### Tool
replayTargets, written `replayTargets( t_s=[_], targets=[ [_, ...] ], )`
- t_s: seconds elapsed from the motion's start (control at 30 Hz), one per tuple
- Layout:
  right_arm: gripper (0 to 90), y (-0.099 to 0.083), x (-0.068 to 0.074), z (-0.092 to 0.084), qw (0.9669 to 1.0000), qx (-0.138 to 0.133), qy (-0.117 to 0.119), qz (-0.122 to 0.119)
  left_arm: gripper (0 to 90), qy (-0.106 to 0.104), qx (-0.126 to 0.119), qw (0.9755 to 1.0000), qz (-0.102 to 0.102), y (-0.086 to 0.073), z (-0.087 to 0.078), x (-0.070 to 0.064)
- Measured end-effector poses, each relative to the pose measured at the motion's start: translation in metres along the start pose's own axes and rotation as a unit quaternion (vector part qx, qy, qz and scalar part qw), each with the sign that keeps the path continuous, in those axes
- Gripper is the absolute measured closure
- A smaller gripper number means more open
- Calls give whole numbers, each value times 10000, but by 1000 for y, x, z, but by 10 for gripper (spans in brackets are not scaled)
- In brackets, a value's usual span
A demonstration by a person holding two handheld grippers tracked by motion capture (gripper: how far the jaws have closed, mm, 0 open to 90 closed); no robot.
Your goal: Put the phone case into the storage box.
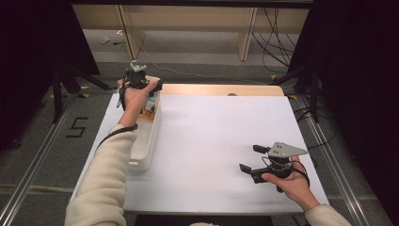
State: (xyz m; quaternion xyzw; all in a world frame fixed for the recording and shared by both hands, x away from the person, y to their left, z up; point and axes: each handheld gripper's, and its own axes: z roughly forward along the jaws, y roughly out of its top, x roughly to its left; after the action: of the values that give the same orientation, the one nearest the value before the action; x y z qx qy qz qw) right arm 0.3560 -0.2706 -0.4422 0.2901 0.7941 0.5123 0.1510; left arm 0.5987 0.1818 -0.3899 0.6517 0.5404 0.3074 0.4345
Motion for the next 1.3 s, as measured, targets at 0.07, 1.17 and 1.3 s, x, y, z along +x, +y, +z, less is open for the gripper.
replayTargets(
  t_s=[0.07,1.17,1.3],
  targets=[
    [99,0,0,0,10000,1,-4,1,105,-7,2,10000,-8,0,0,0],
    [100,0,0,1,10000,19,5,0,103,-130,88,9999,-57,-7,-1,5],
    [101,0,0,1,10000,21,9,-4,103,-138,85,9999,-53,-7,-1,5]
  ],
)
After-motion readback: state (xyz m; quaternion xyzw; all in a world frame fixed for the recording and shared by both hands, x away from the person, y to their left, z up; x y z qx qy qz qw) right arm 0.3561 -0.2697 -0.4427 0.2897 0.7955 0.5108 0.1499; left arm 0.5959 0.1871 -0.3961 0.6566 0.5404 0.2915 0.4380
